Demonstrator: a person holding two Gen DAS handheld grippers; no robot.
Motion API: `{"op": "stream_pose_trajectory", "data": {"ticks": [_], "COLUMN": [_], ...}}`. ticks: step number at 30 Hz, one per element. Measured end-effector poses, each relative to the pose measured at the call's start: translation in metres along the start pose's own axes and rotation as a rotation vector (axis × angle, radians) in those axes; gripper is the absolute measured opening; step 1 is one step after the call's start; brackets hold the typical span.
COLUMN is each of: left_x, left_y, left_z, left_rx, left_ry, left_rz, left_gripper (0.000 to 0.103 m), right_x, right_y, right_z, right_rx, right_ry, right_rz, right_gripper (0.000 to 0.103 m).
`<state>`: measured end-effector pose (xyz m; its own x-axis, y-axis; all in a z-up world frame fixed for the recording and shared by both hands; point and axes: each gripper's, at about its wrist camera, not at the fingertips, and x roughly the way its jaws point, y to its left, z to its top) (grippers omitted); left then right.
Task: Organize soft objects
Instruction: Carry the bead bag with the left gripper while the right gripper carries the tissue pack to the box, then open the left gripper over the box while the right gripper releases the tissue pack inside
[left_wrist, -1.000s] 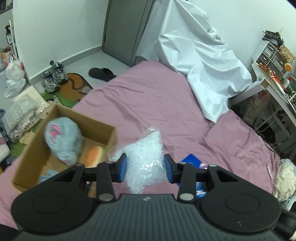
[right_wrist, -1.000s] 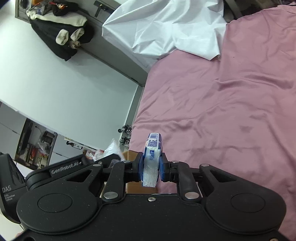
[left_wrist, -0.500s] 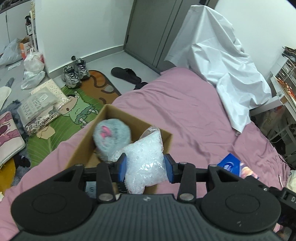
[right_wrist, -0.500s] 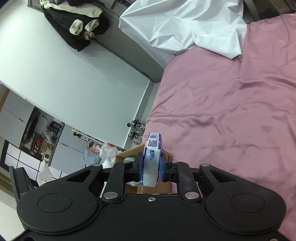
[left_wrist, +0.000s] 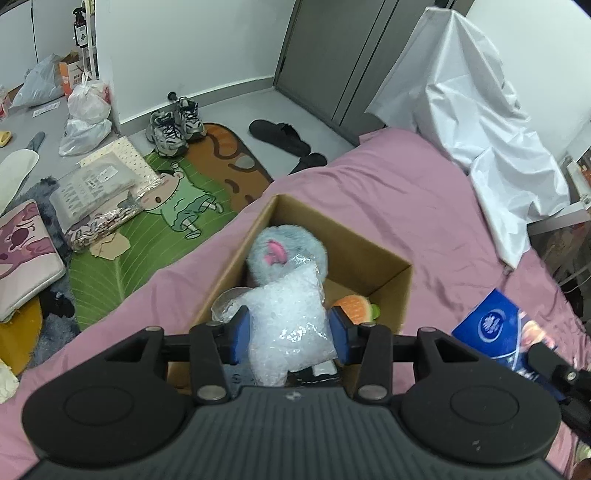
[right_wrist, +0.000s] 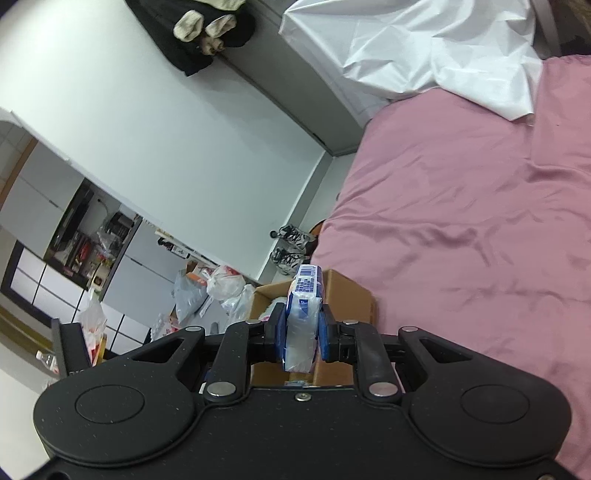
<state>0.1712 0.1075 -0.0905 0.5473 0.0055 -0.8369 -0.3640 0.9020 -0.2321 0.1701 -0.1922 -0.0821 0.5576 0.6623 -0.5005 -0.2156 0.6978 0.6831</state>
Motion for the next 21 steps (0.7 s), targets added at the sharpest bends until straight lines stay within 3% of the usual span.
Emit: {"op": "stream_pose_trajectory", "data": {"ticks": [5,13,16,17,18,21], "left_x": [0.002,-0.001,-0.003,-0.003,-0.004,-0.007], "left_y": [0.011,0.018,0.014,0.013,0.011,0.008], "left_z": [0.001,0.007,0.007,0.006,0.005,0.003], "left_rx": [-0.023,-0.022,0.001,0.01,0.021,0.036], "left_ry": [-0.022,-0.027,-0.026,-0.027,-0.028,-0.032], "left_rz": [0.013,0.019,0.027,0.029,0.032,0.032], "left_gripper": [0.06,0.061,0.069,0.072,0.074,0.079], "right_x": [0.009,0.027,0.032,0.032,0.031,0.026], "right_y": [0.011,0.029,0.038,0.043,0.045,0.044], "right_z": [-0.004,-0.01,-0.012,-0.012,-0.012,-0.012], "right_rx": [-0.007,-0.041,-0.066,-0.082,-0.089,-0.086], "right_ry": [0.004,0.014,0.011,0.015,0.013,-0.007], "right_rz": [0.029,0.027,0.036,0.031,0.022,0.012], "right_gripper": [0.018,0.019,0.033,0.054,0.064,0.064]}}
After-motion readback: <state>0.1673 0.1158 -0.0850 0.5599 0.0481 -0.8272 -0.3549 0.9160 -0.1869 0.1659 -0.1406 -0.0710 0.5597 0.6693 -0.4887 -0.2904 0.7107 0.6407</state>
